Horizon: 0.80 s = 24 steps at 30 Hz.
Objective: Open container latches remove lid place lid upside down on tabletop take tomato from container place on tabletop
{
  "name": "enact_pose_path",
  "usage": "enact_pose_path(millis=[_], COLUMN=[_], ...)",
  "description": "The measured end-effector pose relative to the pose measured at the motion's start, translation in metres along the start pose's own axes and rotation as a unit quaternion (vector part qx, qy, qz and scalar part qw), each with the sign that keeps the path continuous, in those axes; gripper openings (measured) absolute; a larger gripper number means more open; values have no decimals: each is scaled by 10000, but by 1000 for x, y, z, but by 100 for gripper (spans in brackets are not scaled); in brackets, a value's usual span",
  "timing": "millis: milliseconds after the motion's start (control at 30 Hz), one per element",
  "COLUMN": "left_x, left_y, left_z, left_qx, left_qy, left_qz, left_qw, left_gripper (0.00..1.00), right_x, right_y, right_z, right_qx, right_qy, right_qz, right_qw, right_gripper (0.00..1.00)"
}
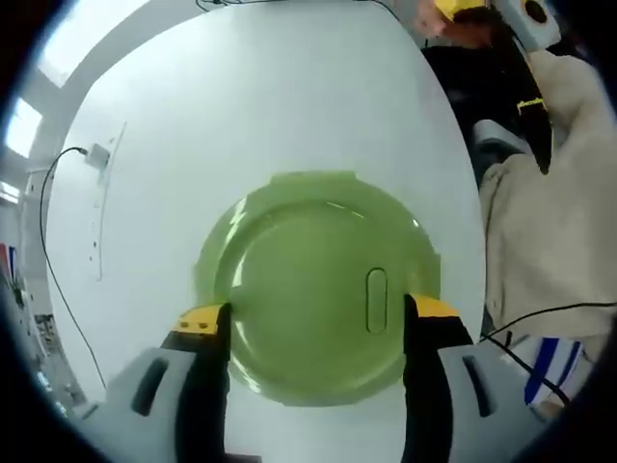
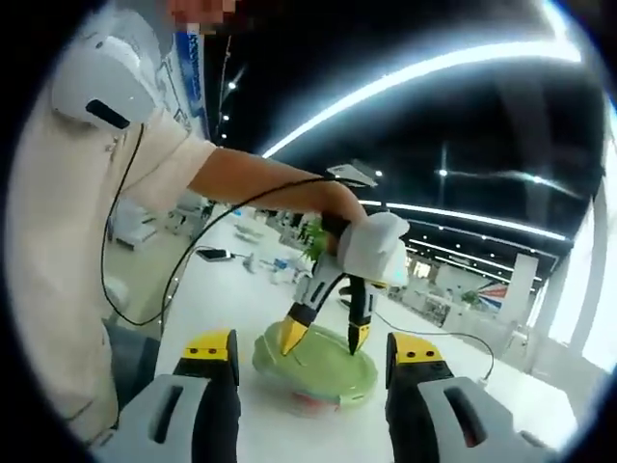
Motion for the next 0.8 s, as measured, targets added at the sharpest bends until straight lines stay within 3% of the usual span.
enact_pose_path(millis=[267,800], left_x=[0,-1], left_y=[0,1], left_z=[0,0], left_qx=[4,-175], left_qy=[-1,-44], left_qz=[1,26], left_qw=[10000,9998], left_gripper=[66,66], right_x=[16,49], right_y=[-2,15], right_z=[-17,-49], right_qx=[-21,61], right_qy=[-313,-854], right_qz=[130,430], right_qw=[9994,9954], right_gripper=[56,56])
Point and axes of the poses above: the point that each gripper's makers call its tool centre point, and the gripper's own axes: z roughly backward along the fingers, x roughly to its left, y roughly out of its underside, the point moved 3 cm from there along z, roughly backward along the fingers, and after that the axes turned 10 degrees about -z, right-handed, at the moved point
